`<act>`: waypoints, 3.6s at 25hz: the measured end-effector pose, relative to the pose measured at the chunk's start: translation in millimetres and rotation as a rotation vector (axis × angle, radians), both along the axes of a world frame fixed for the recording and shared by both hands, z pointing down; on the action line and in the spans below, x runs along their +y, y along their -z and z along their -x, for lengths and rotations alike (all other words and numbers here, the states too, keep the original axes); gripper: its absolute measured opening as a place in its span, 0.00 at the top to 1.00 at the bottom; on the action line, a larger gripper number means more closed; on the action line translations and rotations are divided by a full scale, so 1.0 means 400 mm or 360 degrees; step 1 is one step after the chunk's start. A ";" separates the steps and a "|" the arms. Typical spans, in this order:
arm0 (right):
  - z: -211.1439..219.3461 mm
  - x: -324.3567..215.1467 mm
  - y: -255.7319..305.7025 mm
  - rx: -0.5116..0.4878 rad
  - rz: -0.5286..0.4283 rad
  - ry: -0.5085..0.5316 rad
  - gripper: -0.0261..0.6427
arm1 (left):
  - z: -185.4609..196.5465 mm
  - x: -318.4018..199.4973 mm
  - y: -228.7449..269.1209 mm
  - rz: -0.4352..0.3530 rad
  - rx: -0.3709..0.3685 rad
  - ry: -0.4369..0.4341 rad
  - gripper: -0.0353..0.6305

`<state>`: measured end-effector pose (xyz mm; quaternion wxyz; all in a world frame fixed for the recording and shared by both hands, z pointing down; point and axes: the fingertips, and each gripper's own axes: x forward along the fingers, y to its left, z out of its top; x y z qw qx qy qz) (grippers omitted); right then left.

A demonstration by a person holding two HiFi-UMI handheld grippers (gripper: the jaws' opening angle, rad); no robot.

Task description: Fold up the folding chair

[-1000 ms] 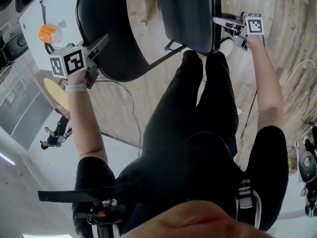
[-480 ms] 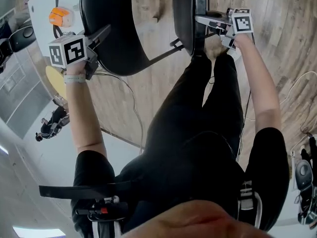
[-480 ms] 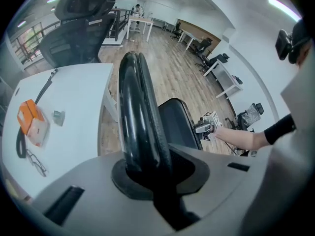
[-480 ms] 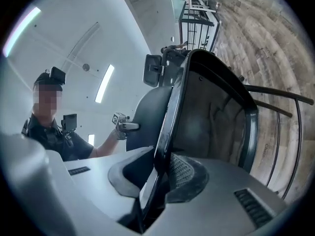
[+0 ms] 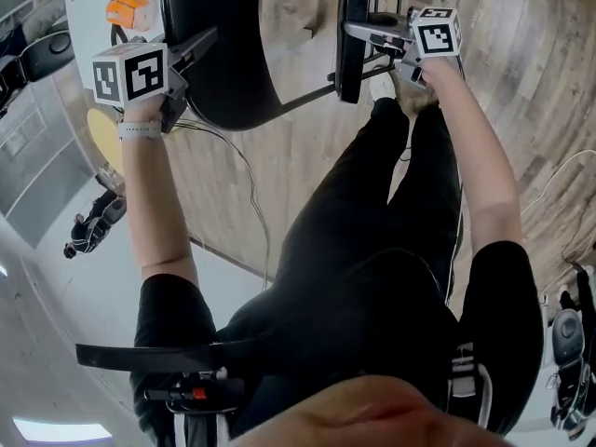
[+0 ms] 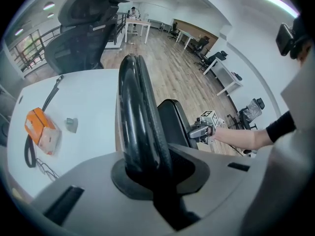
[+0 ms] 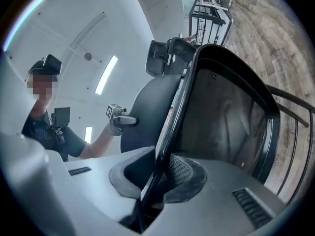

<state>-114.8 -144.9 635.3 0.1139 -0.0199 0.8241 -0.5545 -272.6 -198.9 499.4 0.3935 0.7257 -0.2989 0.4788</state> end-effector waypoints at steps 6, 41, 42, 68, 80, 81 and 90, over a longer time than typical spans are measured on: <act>0.129 -0.041 0.026 0.0042 -0.0002 -0.0007 0.88 | 0.062 -0.026 0.026 -0.0024 -0.0013 -0.0007 0.86; 0.486 -0.160 -0.015 0.0211 0.0127 -0.0131 0.88 | 0.216 -0.099 0.018 -0.0049 -0.0058 -0.0007 0.86; 0.485 -0.160 -0.014 0.0208 0.0128 -0.0131 0.87 | 0.215 -0.099 0.018 -0.0051 -0.0056 -0.0012 0.86; 0.043 -0.102 0.198 0.0743 -0.0538 -0.0658 0.65 | 0.295 0.008 0.401 -0.1236 0.0055 0.0472 0.67; -0.153 0.276 0.712 0.1027 -0.1302 -0.0543 0.65 | -0.198 0.356 0.611 -0.1557 0.0731 -0.0129 0.67; -0.156 0.306 0.752 0.1024 -0.1342 -0.0543 0.65 | -0.231 0.384 0.621 -0.1541 0.0794 -0.0140 0.67; -0.197 0.455 1.028 0.0875 -0.1435 -0.0656 0.75 | -0.438 0.575 0.657 -0.1503 0.1020 -0.0254 0.76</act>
